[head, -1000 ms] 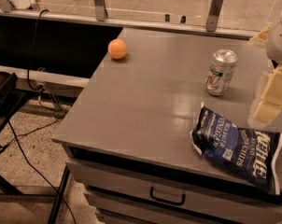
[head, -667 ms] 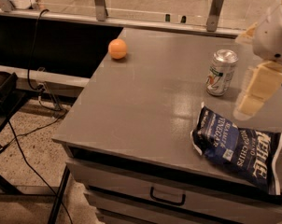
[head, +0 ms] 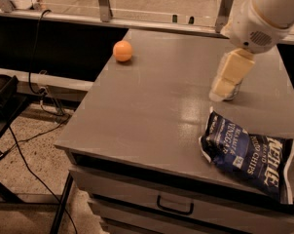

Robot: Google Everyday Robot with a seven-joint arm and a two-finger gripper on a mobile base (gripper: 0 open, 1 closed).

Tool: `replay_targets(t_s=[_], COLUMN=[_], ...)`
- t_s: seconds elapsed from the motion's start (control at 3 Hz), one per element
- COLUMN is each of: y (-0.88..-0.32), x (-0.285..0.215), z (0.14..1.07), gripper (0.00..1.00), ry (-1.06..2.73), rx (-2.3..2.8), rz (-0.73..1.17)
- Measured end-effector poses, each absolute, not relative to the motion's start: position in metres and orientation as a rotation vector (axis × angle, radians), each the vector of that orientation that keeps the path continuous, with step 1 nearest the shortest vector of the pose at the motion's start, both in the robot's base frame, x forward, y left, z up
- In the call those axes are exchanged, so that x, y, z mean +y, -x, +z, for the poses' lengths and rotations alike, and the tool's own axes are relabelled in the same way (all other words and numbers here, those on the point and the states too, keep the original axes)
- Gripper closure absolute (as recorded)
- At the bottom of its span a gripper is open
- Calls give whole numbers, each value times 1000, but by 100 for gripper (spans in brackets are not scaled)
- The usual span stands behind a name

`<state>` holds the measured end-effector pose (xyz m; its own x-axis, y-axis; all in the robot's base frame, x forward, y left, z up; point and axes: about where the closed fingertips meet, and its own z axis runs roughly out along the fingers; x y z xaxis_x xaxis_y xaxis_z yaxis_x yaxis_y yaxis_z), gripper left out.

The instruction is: Pick orange

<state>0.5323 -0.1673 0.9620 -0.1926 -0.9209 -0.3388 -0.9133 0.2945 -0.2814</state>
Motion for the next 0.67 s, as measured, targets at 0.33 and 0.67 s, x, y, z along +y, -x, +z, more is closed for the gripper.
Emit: replay_targets(t_s=[0.33, 0.67], y=[-570, -617], x=[-152, -119], z=[962, 959], gripper=[0, 0], ry=[1547, 1389], rx=[2123, 2094], rz=[11, 131])
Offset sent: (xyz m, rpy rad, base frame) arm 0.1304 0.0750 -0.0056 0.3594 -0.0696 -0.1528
